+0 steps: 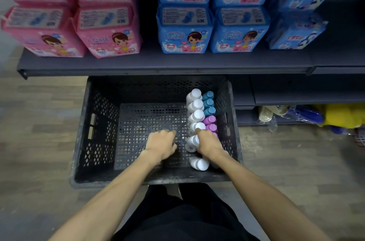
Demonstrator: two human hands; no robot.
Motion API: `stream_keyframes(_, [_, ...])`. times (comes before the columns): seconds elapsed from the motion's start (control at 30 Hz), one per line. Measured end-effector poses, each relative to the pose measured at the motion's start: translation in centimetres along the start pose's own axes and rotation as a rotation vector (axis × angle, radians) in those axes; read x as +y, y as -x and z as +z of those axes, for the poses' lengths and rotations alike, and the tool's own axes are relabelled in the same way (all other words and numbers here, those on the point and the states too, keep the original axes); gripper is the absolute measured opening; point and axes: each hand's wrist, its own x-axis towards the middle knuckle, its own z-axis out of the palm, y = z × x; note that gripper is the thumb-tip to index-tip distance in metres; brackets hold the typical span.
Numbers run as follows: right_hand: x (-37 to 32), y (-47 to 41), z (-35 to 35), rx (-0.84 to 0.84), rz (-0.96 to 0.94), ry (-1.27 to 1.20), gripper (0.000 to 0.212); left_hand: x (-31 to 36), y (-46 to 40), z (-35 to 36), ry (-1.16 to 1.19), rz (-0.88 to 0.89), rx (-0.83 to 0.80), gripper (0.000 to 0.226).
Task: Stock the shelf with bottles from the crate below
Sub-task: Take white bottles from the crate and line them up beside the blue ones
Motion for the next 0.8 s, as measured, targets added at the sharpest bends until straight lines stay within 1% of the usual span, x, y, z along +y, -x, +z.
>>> stream_keyframes(0.13, [-0.4,0.6,-1.9,0.027,-0.041,-0.03,0.032,0.1,-0.3,-0.8,0.017,0.014,0.039,0.025])
stream_keyframes(0.23, [-0.9,1.3,-3.0,0.048,-0.065,0.021,0.032,0.1,-0.2,-1.1,0.037,0.025,0.08,0.024])
stream_keyframes(0.4, [-1.6,2.7,-6.8,0.102,-0.102,0.114,0.044,-0.2,-0.1,-2.7,0.044,0.056,0.155,0.023])
stream_keyframes(0.53, [-2.8,3.8,-12.0,0.14,-0.182,0.182,0.054,-0.5,-0.6,-6.4,0.001,0.087,0.304,0.023])
stream_keyframes(0.67, [-4.9,5.2,-18.1,0.251,-0.265,0.223,0.049,-0.7,-1.1,-11.7,-0.03,0.12,0.431,0.022])
stream_keyframes(0.8, [-6.0,6.8,-23.4,0.381,-0.311,0.208,0.047,-0.9,-0.7,-17.1,-0.056,0.162,0.541,0.018])
